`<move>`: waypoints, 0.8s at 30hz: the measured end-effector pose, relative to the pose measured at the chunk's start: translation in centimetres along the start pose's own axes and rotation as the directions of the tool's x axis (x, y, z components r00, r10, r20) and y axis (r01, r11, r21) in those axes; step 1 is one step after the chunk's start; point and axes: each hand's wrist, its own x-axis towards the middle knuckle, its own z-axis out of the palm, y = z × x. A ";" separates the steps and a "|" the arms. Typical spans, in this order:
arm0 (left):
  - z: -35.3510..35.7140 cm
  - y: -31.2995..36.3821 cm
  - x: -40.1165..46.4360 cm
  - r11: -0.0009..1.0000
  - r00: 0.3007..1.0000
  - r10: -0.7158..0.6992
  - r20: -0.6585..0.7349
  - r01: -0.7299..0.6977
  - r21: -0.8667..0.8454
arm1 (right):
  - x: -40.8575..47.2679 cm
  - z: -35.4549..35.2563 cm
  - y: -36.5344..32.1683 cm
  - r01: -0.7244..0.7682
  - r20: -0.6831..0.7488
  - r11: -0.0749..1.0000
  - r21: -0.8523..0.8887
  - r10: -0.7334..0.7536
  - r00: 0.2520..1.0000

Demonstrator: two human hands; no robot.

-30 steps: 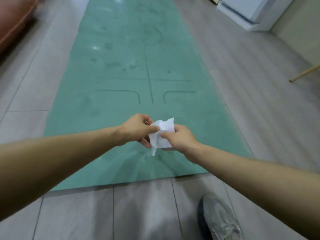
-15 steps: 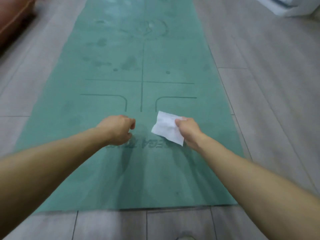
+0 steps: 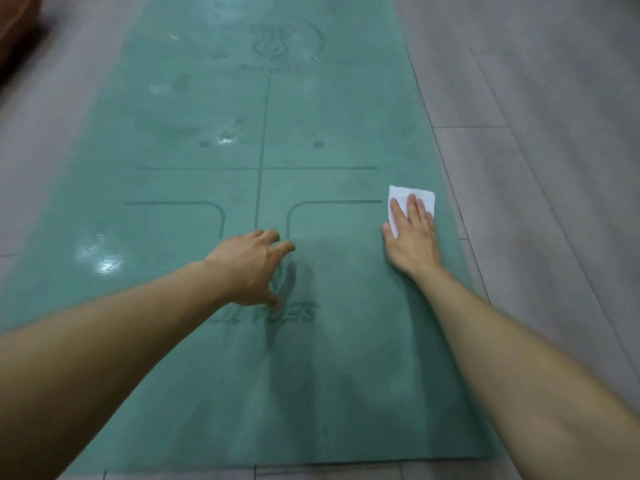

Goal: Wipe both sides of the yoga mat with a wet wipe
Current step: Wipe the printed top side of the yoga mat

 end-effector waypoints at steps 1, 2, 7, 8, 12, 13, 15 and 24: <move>-0.2 0.0 0.6 0.999 1.000 -0.007 -0.005 0.007 -0.040 | 0.5 -0.3 0.1 -0.001 0.001 1.000 -0.021 0.001 1.000; -0.4 0.1 1.2 0.997 1.000 -0.014 -0.005 0.013 -0.076 | 0.9 -0.5 0.2 0.002 0.012 0.999 -0.046 -0.001 1.000; -1.0 0.0 5.6 0.991 0.999 -0.041 -0.029 0.037 -0.127 | 0.3 -0.2 -1.1 -0.028 -0.047 0.995 -0.093 0.023 0.999; -1.5 -0.1 6.7 0.991 0.998 -0.051 -0.025 0.048 -0.127 | -0.3 -0.2 -1.8 -0.007 -0.052 0.998 -0.068 0.004 0.999; -3.4 -0.2 10.8 0.993 0.995 -0.102 0.003 0.102 -0.050 | -4.6 0.1 -3.5 0.199 0.029 0.979 -0.041 -0.198 0.980; -3.6 -0.2 11.9 0.995 0.995 -0.098 0.023 0.098 -0.028 | -5.2 -0.3 -3.5 0.241 0.051 0.969 -0.048 -0.239 0.970; -3.7 -0.3 13.5 0.996 0.994 -0.083 0.073 0.085 -0.025 | -5.3 -0.6 -3.0 0.288 0.077 0.955 -0.069 -0.282 0.956; -3.3 -0.1 14.5 0.996 0.993 -0.061 0.106 0.067 -0.062 | 7.9 -3.2 -0.6 -0.083 0.006 0.996 -0.045 0.084 0.996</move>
